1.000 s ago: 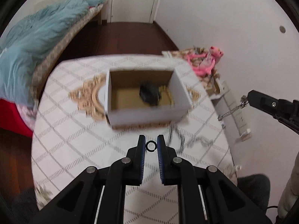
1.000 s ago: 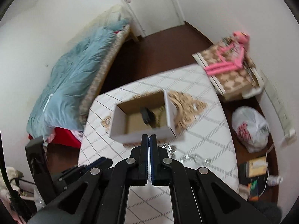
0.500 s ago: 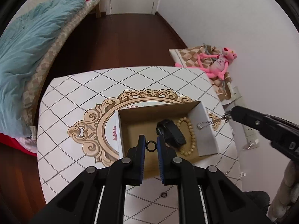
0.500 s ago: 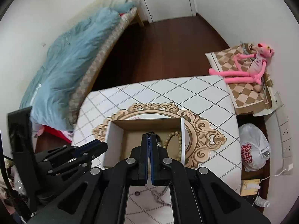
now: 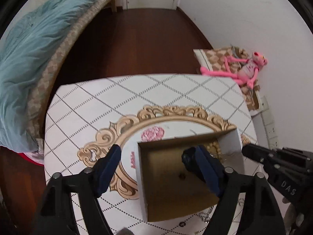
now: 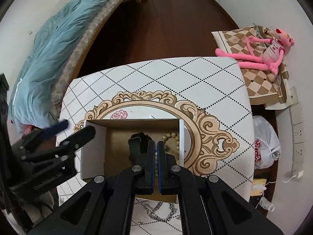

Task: Organize jewelry
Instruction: 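Lower the ring and pendant into the box and open both tools, then lift both tools away from the box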

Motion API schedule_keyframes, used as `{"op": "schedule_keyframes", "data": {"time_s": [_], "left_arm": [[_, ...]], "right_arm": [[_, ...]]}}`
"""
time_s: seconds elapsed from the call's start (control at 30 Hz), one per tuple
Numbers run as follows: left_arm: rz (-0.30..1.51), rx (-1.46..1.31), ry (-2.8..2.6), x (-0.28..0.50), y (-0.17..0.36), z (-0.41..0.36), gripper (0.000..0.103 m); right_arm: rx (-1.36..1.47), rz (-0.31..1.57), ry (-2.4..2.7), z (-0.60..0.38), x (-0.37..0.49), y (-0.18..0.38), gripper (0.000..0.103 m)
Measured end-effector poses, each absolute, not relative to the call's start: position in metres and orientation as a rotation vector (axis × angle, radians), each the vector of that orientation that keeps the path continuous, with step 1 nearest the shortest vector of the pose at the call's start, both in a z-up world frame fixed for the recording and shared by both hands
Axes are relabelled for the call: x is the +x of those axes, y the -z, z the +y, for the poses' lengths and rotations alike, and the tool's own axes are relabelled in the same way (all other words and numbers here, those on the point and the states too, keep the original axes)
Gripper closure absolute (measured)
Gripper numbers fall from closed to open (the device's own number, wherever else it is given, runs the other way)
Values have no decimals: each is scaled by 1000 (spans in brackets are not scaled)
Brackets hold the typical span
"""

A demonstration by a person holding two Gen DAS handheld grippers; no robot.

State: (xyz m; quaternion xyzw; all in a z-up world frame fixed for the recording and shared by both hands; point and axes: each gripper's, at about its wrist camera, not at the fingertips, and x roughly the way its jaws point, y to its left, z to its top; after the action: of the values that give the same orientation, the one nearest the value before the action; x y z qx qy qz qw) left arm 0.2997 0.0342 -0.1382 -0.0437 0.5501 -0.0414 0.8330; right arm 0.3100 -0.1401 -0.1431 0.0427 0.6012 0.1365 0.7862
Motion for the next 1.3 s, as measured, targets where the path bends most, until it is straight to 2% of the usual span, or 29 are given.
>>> {"op": "schedule_keyframes", "data": {"time_s": [0.03,0.07,0.1,0.13,0.17,0.2,0.3,0.4,0.77,1.3], "left_arm": [[1161,-93,74,299,136,37,25],[1160,-90,64,299,135,38,25],[1156,-87,54,298,134,40,25],[1153,-87,43,296,133,42,22],[1152,-87,32,294,133,43,13],[1151,-85,19,292,132,45,8],[1122,-75,-24,278,130,50,6],[1103,-64,-71,264,132,53,2],[1101,-29,-103,223,136,46,0],[978,-11,-130,159,81,34,0]], "right_arm": [[83,1299,-291,-140,310,143,99],[86,1300,-292,-141,310,142,93],[84,1299,-289,-141,309,141,82],[81,1296,-284,-142,309,140,75],[84,1291,-282,-144,308,138,63],[85,1283,-278,-145,306,135,54],[36,1257,-242,-146,299,130,38],[-15,1247,-206,-145,289,131,10],[-74,1251,-136,-145,247,148,8],[-84,1082,-110,-149,176,85,8]]}}
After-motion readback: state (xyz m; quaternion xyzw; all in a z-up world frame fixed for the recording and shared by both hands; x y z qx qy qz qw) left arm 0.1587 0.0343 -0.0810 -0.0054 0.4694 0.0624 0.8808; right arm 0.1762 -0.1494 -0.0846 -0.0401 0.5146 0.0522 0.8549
